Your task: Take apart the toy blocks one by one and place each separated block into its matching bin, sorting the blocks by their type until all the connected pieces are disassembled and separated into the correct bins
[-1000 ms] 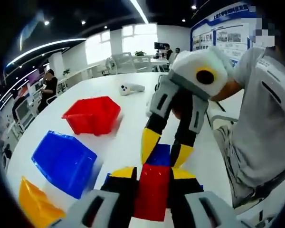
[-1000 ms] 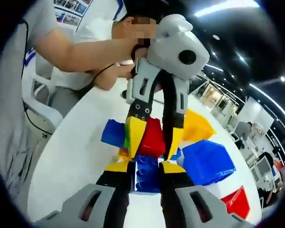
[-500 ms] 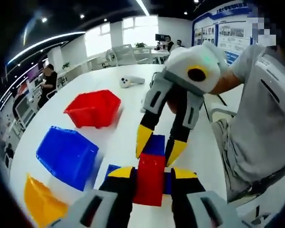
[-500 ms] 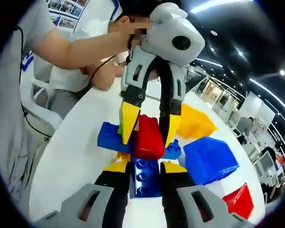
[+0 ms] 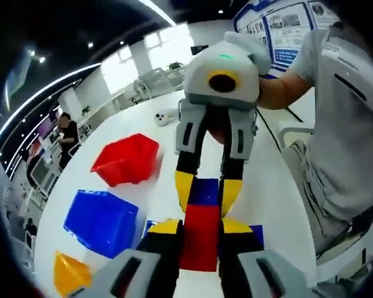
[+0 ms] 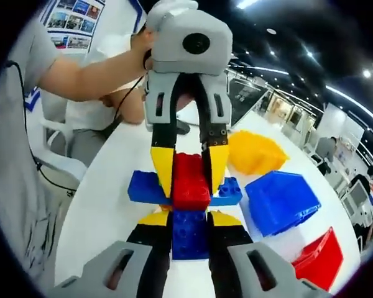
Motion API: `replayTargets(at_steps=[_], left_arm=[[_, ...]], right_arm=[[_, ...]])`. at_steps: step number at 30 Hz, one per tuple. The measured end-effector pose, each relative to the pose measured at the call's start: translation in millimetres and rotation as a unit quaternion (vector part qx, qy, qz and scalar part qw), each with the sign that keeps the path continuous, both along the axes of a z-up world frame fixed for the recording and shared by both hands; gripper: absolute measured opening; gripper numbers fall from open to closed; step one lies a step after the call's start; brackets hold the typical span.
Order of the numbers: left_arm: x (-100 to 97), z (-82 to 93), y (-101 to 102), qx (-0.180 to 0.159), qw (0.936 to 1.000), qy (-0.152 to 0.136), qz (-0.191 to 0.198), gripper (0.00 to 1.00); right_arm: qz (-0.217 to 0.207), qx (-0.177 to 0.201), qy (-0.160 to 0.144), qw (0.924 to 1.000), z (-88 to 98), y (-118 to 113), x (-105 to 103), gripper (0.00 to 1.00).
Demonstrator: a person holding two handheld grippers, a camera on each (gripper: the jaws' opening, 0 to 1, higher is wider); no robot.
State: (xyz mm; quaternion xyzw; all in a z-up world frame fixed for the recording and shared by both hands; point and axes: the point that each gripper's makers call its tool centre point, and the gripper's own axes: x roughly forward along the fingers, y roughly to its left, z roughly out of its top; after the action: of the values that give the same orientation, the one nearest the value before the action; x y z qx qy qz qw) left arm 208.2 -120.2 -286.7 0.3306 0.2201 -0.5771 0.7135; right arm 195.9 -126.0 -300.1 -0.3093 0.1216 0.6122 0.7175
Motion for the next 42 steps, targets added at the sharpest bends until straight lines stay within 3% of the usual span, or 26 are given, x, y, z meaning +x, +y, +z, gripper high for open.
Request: replayTargets(at_steps=[2, 5, 8, 10, 12, 17, 19, 24, 25, 26, 27, 28, 29, 31, 32, 33, 34, 35, 38, 40, 42], left_arm=[[0.2, 0.4, -1.0, 0.002, 1.0, -0.009, -0.001, 0.23], [1.4, 1.4, -6.1, 0.018, 0.9992, -0.034, -0.014, 0.23], [0.9, -8.2, -9.7, 0.04, 0.9985, -0.029, -0.024, 0.23], [-1.7, -7.1, -13.9, 0.018, 0.9989, -0.026, -0.035, 0.23], [-3.1, -4.5, -9.9, 0.006, 0.999, -0.013, -0.042, 0.24], [-2.0, 1.1, -4.8, -0.033, 0.9984, 0.012, -0.045, 0.24], [-0.9, 3.3, -1.5, -0.063, 0.9963, 0.033, -0.047, 0.24], [3.4, 4.6, 8.0, -0.093, 0.9923, 0.057, -0.059, 0.24], [4.5, 5.2, 9.1, -0.097, 0.9915, 0.06, -0.061, 0.24], [5.0, 5.3, 8.7, -0.102, 0.9909, 0.064, -0.061, 0.24], [5.3, 5.5, 8.4, -0.104, 0.9905, 0.065, -0.062, 0.24], [4.6, 5.5, 7.8, -0.106, 0.9901, 0.066, -0.064, 0.24], [3.9, 5.7, 7.1, -0.107, 0.9898, 0.067, -0.067, 0.24], [2.9, 5.5, 6.1, -0.108, 0.9893, 0.068, -0.07, 0.24], [2.5, 5.4, 5.8, -0.11, 0.989, 0.069, -0.071, 0.24], [2.5, 5.5, 5.4, -0.112, 0.9887, 0.07, -0.071, 0.24], [2.6, 5.5, 5.9, -0.114, 0.9883, 0.071, -0.072, 0.24], [2.4, 5.6, 6.0, -0.118, 0.9876, 0.073, -0.074, 0.24], [-3.2, 5.9, 5.1, -0.129, 0.9847, 0.083, -0.084, 0.24], [-3.0, 6.1, 5.5, -0.135, 0.9833, 0.086, -0.086, 0.24], [-4.0, 6.3, 4.9, -0.14, 0.9823, 0.088, -0.089, 0.24]], right_arm=[[-0.002, -0.006, 0.005, 1.0, -2.4, 1.2, 3.7, 0.22], [-0.012, -0.014, 0.04, 0.999, -10.4, 0.4, 8.8, 0.22], [-0.015, -0.029, 0.053, 0.9981, -19.2, -2.6, 9.0, 0.22], [-0.01, -0.033, 0.049, 0.9982, -25.6, -2.9, 8.5, 0.22], [-0.006, -0.014, 0.052, 0.9985, -22.6, -0.9, 4.4, 0.23], [0.013, 0.027, 0.04, 0.9987, -6.9, 0.1, 3.0, 0.23], [0.029, 0.043, 0.036, 0.998, 4.5, -0.8, -1.3, 0.22], [0.062, 0.102, -0.016, 0.9927, 46.7, -3.4, 3.8, 0.22], [0.078, 0.114, -0.071, 0.9878, 56.2, -2.3, 10.6, 0.22], [0.079, 0.11, -0.093, 0.9865, 56.6, -2.4, 14.9, 0.22], [0.082, 0.082, -0.13, 0.9847, 49.8, -3.5, 22.4, 0.22], [0.093, 0.051, -0.184, 0.9772, 40.6, -3.4, 31.2, 0.23], [0.111, 0.022, -0.243, 0.9635, 30.8, -1.3, 39.3, 0.24], [0.154, -0.023, -0.35, 0.9238, 11.9, 6.9, 48.8, 0.32], [0.173, -0.038, -0.386, 0.9052, 3.9, 11.6, 49.9, 0.35], [0.186, -0.046, -0.405, 0.8941, -2.2, 15.5, 48.8, 0.36], [0.197, -0.046, -0.407, 0.8907, -6.2, 17.9, 46.5, 0.36], [0.215, -0.044, -0.416, 0.8823, -8.7, 19.7, 44.5, 0.36], [0.238, -0.035, -0.449, 0.8607, -1.6, 30.2, 39.9, 0.34], [0.25, -0.03, -0.487, 0.8364, 8.2, 35.8, 38.2, 0.33], [0.268, -0.034, -0.489, 0.8296, 6.1, 38.8, 33.4, 0.32]])
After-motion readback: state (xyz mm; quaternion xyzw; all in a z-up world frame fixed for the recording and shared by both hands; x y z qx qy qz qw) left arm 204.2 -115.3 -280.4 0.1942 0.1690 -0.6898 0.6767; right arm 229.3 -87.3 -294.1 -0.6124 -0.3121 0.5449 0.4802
